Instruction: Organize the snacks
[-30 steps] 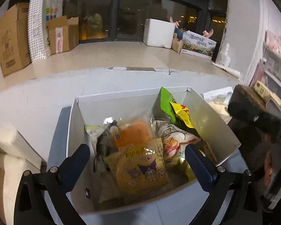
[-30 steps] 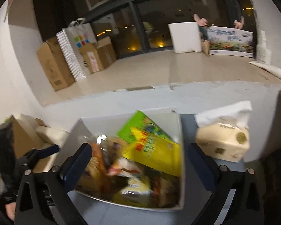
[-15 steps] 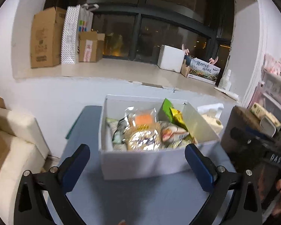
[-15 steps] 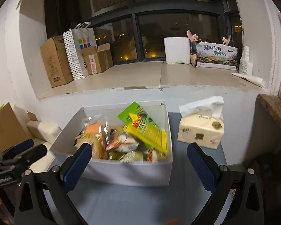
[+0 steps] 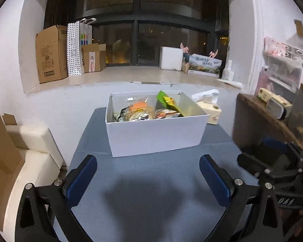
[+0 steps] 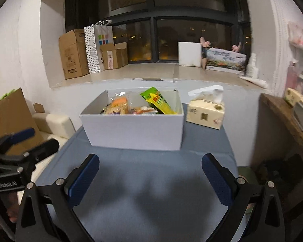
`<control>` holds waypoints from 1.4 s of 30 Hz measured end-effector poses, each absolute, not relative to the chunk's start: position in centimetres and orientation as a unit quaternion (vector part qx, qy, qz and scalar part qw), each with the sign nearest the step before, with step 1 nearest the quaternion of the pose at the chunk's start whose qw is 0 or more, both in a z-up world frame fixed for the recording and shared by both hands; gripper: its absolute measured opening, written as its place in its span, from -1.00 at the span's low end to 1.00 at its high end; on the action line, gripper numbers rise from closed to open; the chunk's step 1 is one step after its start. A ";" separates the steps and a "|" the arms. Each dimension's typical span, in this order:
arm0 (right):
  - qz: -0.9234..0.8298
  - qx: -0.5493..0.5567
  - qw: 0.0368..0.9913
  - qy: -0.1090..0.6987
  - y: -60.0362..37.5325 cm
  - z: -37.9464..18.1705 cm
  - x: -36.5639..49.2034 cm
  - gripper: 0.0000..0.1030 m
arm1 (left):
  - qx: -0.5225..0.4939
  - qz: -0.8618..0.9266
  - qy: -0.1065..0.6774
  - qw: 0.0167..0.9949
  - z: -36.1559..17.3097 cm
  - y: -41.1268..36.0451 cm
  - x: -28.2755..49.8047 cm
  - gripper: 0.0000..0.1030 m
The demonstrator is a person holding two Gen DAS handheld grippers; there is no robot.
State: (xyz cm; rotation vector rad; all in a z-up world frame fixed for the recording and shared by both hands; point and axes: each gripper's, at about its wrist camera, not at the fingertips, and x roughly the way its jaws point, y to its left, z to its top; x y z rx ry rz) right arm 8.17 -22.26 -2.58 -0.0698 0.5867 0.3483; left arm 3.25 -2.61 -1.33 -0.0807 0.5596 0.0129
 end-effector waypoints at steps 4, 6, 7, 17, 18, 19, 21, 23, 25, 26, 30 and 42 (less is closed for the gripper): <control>0.168 -0.046 0.946 0.272 -22.4 -1.9 6.8 1.00 | -0.033 0.007 0.283 0.959 -1.2 -3.3 2.2 1.00; 0.170 -0.044 0.945 0.277 -22.6 -1.6 6.8 1.00 | -0.034 0.006 0.289 0.957 -1.3 -3.3 2.3 1.00; 0.171 -0.042 0.944 0.278 -22.6 -1.5 6.9 1.00 | -0.037 0.005 0.290 0.956 -1.2 -3.2 2.2 1.00; 0.170 -0.037 0.940 0.294 -23.1 -2.0 7.3 1.00 | -0.046 0.010 0.308 0.950 -1.7 -2.5 2.8 1.00; 0.170 -0.037 0.940 0.294 -23.1 -2.1 7.2 1.00 | -0.044 0.010 0.308 0.950 -1.7 -2.5 2.8 1.00; 0.170 -0.036 0.940 0.294 -23.1 -2.1 7.2 1.00 | -0.044 0.010 0.307 0.951 -1.7 -2.6 2.8 1.00; 0.171 -0.036 0.940 0.294 -23.1 -2.0 7.1 1.00 | -0.042 0.008 0.307 0.951 -1.6 -2.7 2.8 1.00; 0.171 -0.035 0.940 0.293 -23.1 -2.0 7.2 1.00 | -0.041 0.007 0.307 0.951 -1.6 -2.7 2.8 1.00; 0.171 -0.035 0.940 0.294 -23.1 -2.0 7.1 1.00 | -0.041 0.006 0.308 0.951 -1.6 -2.6 2.9 1.00; 0.173 -0.034 0.939 0.294 -23.1 -2.0 7.1 1.00 | -0.041 0.006 0.308 0.950 -1.6 -2.6 2.9 1.00; 0.173 -0.035 0.939 0.294 -23.1 -2.0 7.1 1.00 | -0.040 0.006 0.309 0.950 -1.7 -2.7 3.0 1.00; 0.174 -0.034 0.939 0.296 -23.2 -2.0 7.0 1.00 | -0.041 0.008 0.311 0.949 -1.8 -2.6 2.9 1.00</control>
